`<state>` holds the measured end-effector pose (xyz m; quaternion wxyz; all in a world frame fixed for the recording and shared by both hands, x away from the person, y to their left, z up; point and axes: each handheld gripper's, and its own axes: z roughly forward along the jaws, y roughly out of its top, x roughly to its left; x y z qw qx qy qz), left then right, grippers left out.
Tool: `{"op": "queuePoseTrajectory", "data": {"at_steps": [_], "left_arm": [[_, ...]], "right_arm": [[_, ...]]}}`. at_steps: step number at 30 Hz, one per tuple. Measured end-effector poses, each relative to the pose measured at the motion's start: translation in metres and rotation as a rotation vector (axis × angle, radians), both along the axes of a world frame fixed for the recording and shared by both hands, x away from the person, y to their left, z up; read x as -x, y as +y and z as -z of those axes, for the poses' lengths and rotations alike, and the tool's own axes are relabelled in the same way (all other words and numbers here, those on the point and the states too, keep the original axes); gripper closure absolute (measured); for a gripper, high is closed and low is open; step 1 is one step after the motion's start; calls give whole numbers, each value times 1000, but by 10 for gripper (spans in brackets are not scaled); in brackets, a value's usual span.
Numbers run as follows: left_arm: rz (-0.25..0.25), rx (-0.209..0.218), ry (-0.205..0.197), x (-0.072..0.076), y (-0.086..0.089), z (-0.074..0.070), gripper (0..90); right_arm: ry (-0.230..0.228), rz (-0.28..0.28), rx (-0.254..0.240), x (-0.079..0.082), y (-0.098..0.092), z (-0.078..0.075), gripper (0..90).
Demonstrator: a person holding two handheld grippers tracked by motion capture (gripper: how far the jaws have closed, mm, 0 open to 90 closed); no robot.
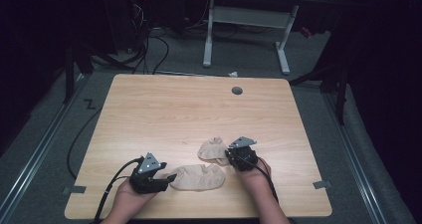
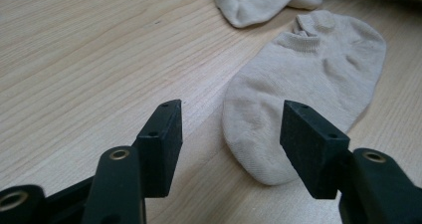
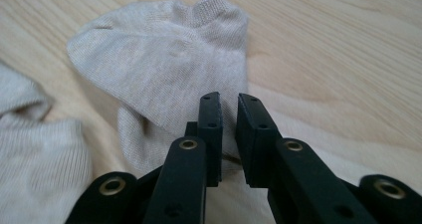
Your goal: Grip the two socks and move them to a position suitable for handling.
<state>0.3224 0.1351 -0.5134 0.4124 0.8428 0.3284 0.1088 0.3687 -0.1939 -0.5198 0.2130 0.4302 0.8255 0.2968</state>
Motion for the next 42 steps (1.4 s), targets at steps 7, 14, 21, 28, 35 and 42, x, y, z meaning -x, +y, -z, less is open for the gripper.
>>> {"op": "queuePoseTrajectory", "data": {"at_steps": [7, 14, 21, 28, 35, 42], "left_arm": [[5, -5, 0, 0, -2, 1, 427], [9, -5, -5, -1, -3, 0, 425], [5, -7, -5, -4, -1, 1, 424], [9, -29, -1, -5, -1, 2, 422], [4, -25, 2, -5, 0, 2, 422], [5, -20, 0, -4, 0, 1, 422]], "right_arm": [[11, 51, -15, 19, -34, -1, 793], [11, 85, -28, 26, -44, -4, 750], [-68, -4, -142, 32, -19, -25, 691], [-12, -86, -94, 17, 22, -12, 632], [42, -78, -48, 13, 27, 2, 646], [30, -76, -41, 14, 25, 2, 811]]}}
